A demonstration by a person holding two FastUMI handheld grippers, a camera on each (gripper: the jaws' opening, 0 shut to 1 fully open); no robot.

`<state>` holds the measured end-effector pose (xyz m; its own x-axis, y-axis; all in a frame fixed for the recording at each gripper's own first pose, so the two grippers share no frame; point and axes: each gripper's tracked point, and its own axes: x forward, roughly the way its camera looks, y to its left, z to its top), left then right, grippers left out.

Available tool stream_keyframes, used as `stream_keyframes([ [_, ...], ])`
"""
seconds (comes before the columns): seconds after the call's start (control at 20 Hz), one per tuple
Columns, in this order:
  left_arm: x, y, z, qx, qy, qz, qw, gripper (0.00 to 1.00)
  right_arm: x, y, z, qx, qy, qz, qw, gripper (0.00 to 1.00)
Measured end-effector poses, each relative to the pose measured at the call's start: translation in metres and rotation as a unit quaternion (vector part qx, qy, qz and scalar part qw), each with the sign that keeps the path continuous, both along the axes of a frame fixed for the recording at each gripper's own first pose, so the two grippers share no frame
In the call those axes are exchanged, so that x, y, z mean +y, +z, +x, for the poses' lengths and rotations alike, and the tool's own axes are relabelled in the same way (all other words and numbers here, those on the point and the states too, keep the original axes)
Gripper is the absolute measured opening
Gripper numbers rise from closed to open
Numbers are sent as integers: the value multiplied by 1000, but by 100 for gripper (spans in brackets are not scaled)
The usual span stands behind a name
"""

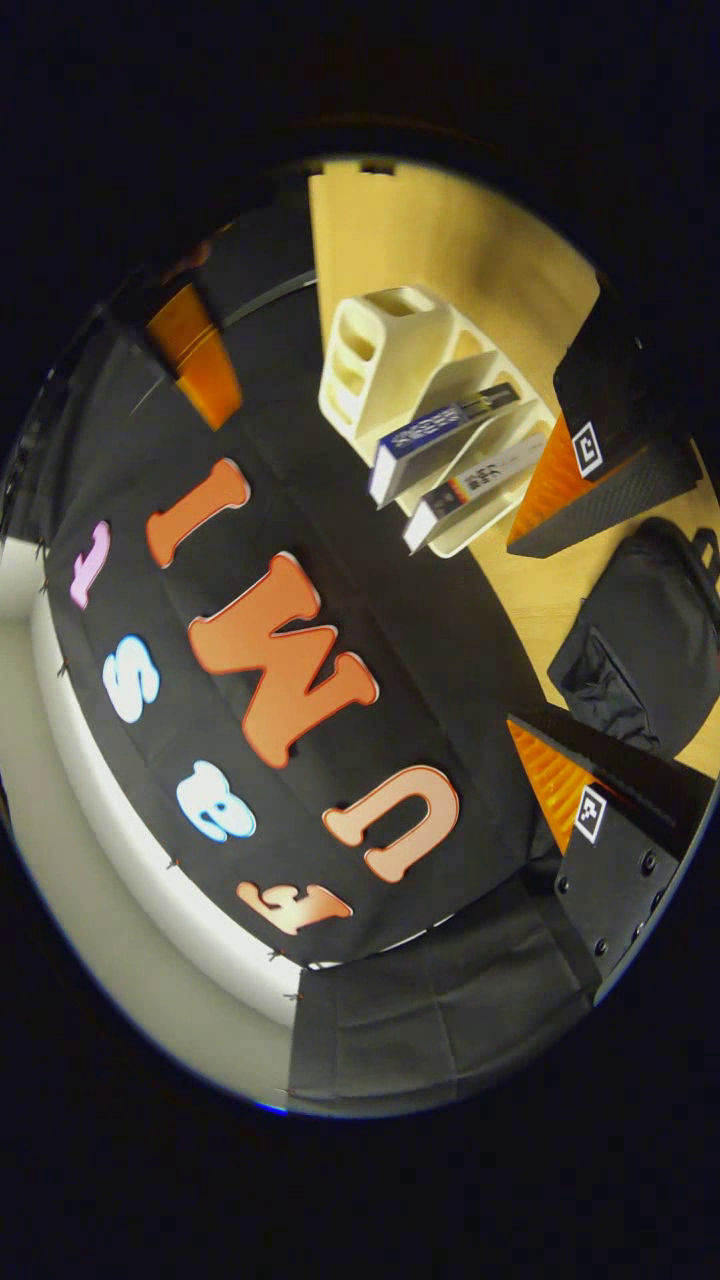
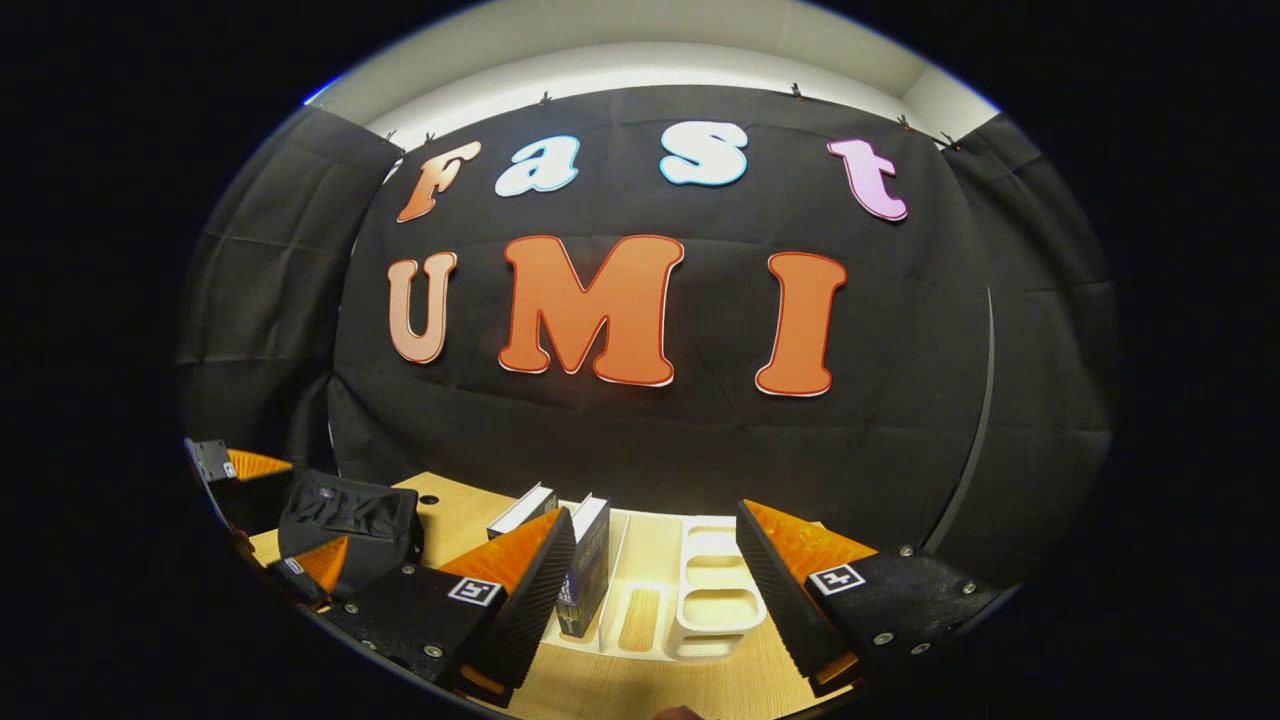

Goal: Open the schoolbag, grab two books from the bookshelf and put them into the schoolbag.

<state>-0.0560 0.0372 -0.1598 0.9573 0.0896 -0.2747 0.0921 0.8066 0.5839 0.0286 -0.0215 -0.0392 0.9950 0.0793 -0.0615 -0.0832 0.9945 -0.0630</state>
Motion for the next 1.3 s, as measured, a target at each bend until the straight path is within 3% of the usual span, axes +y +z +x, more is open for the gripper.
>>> stream_keyframes([
  [0.2, 18, -65, -14, 89, -21, 78, 993, 95, -4, -6, 2, 4, -4, -2, 1000, 95],
  [0.45, 47, -138, -54, 186, -28, 153, 970, 96, -14, -13, 4, 11, -13, 2, 1000, 95],
  [0.6, 71, -168, -73, 233, -9, 192, 953, 97, -19, -14, 7, 11, -18, 3, 1000, 95],
  [0.85, 102, -182, -94, 248, 44, 218, 943, 97, -24, -17, 9, 13, -23, -1, 1000, 95],
  [1.3, 125, -190, -63, 226, 77, 267, 934, 95, -23, -23, 11, 17, -21, -5, 1000, 95],
])
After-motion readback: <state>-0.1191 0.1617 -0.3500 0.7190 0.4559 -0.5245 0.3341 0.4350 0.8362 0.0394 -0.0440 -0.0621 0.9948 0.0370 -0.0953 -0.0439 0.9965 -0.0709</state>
